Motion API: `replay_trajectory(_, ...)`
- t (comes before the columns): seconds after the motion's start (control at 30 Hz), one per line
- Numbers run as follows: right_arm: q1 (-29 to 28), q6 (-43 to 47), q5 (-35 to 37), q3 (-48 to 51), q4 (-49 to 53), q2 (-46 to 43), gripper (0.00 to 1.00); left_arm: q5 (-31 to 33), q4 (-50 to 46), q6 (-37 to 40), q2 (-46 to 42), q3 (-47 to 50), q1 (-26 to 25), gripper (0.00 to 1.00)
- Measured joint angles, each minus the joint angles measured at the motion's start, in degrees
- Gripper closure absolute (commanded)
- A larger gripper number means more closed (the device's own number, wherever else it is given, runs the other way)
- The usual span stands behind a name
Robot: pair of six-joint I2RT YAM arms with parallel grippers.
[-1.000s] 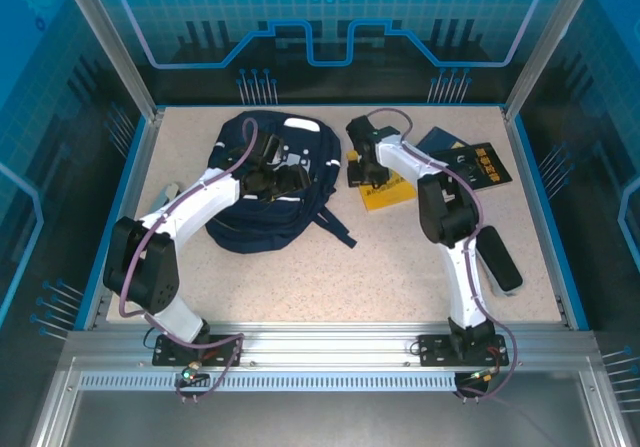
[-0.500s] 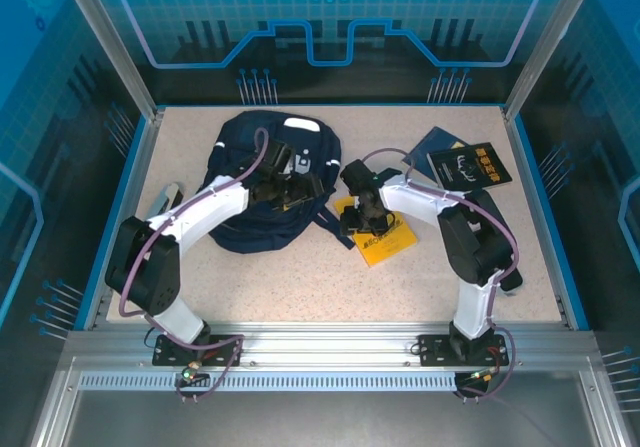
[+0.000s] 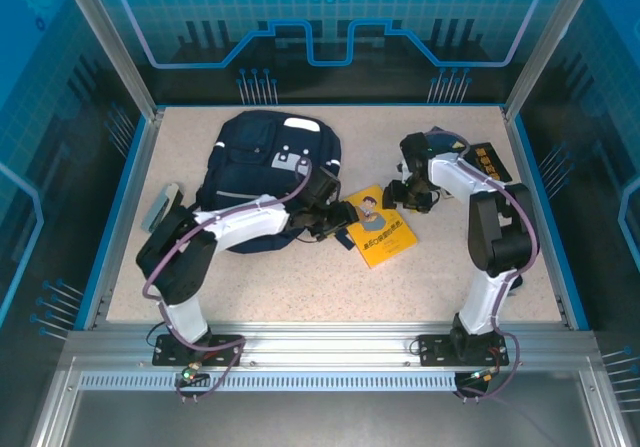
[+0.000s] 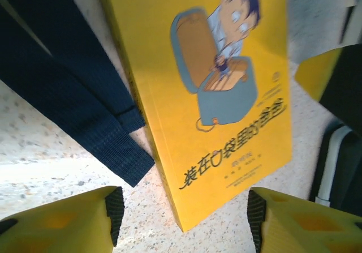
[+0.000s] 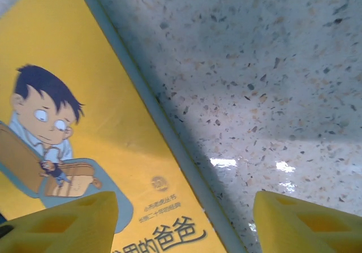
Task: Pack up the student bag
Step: Move the book to the center of the table, then pick up the book from the center of the table.
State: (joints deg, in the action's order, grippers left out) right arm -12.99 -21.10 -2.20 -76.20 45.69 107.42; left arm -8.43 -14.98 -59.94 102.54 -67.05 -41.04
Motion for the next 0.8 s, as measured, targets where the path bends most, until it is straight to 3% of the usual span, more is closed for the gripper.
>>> replay_trajectory(0.37, 0.7, 1.9, -5.4, 5.3, -0.9, 1.2, 0.48, 0.9, 0.3, -5.5, 6.6, -1.9, -5.4, 0.5)
replay_trajectory(0.7, 0.0, 0.1, -10.1, 15.4, -2.3, -6.5, 0.53, 1.4, 1.0, -8.8, 7.2, -0.3, -7.5, 0.51)
replay_trajectory(0.8, -0.9, -0.7, -10.5, 16.7, -2.0, -8.3, 0.53, 1.3, 1.4, -9.2, 7.1, 0.8, -7.6, 0.57)
